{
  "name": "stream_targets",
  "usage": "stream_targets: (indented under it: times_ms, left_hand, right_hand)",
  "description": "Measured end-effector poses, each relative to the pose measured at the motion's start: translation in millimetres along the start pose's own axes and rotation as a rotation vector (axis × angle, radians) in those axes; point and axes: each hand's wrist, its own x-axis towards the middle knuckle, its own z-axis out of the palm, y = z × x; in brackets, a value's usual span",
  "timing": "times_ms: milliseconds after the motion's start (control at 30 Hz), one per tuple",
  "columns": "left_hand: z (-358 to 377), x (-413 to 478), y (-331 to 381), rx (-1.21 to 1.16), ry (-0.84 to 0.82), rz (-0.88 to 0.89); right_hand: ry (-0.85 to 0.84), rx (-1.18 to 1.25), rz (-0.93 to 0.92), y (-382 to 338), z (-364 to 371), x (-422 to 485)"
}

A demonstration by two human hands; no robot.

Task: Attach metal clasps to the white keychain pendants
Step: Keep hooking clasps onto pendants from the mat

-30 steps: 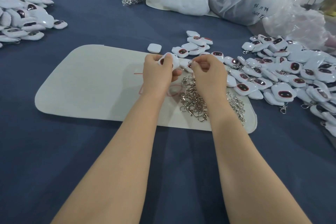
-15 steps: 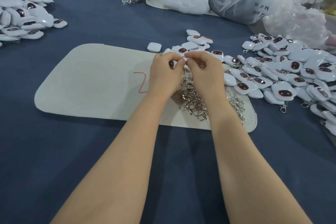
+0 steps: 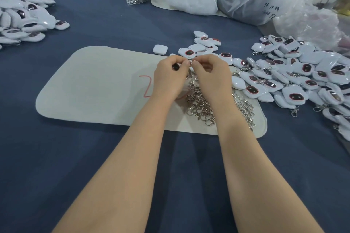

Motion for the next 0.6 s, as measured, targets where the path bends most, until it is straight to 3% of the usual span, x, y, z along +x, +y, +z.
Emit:
stream_targets:
  times_ms: [267,600]
  left_hand:
    - [3.4,1.1,-5.2,0.242,0.011,0.11]
    - [5.4,0.3,-6.1,0.291,0.063,0.207]
  right_hand:
    - [0.021,-0.039,-0.083,-0.9,2.0,-3.8]
    - [0.027,-0.071,-0.137,-2.1,3.5,-6.1]
